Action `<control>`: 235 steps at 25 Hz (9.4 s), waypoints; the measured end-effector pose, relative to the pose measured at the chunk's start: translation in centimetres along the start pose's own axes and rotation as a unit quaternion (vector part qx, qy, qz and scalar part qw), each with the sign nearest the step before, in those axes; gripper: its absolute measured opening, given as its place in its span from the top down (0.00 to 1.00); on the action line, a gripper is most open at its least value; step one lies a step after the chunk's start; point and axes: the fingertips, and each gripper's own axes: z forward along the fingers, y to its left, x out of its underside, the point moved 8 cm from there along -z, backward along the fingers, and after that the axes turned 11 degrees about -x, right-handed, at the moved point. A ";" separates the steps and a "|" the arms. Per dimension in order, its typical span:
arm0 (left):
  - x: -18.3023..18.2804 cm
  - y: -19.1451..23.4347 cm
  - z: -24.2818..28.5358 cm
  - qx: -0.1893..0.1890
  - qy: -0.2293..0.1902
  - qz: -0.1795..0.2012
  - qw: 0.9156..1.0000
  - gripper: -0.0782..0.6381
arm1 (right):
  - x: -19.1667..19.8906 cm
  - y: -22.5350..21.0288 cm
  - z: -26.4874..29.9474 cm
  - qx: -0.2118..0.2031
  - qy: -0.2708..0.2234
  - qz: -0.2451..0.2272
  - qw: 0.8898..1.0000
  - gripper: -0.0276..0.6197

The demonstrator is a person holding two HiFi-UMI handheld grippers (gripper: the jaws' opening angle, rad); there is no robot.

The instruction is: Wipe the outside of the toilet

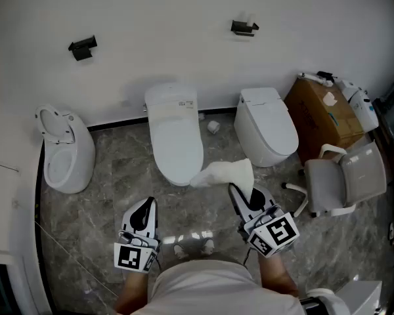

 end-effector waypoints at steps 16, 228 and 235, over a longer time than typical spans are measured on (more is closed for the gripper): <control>0.0 -2.3 0.2 -0.043 0.010 0.008 0.999 0.87 | 0.0 -3.4 -0.8 -0.028 -0.006 0.001 1.000 0.85; 50.7 16.6 66.7 -0.087 0.182 -0.018 0.979 0.87 | 63.8 -76.6 61.2 0.005 0.265 0.022 0.964 0.85; 51.4 16.3 66.3 -0.091 0.190 -0.023 0.977 0.87 | 65.4 -76.7 61.0 0.001 0.277 0.021 0.961 0.85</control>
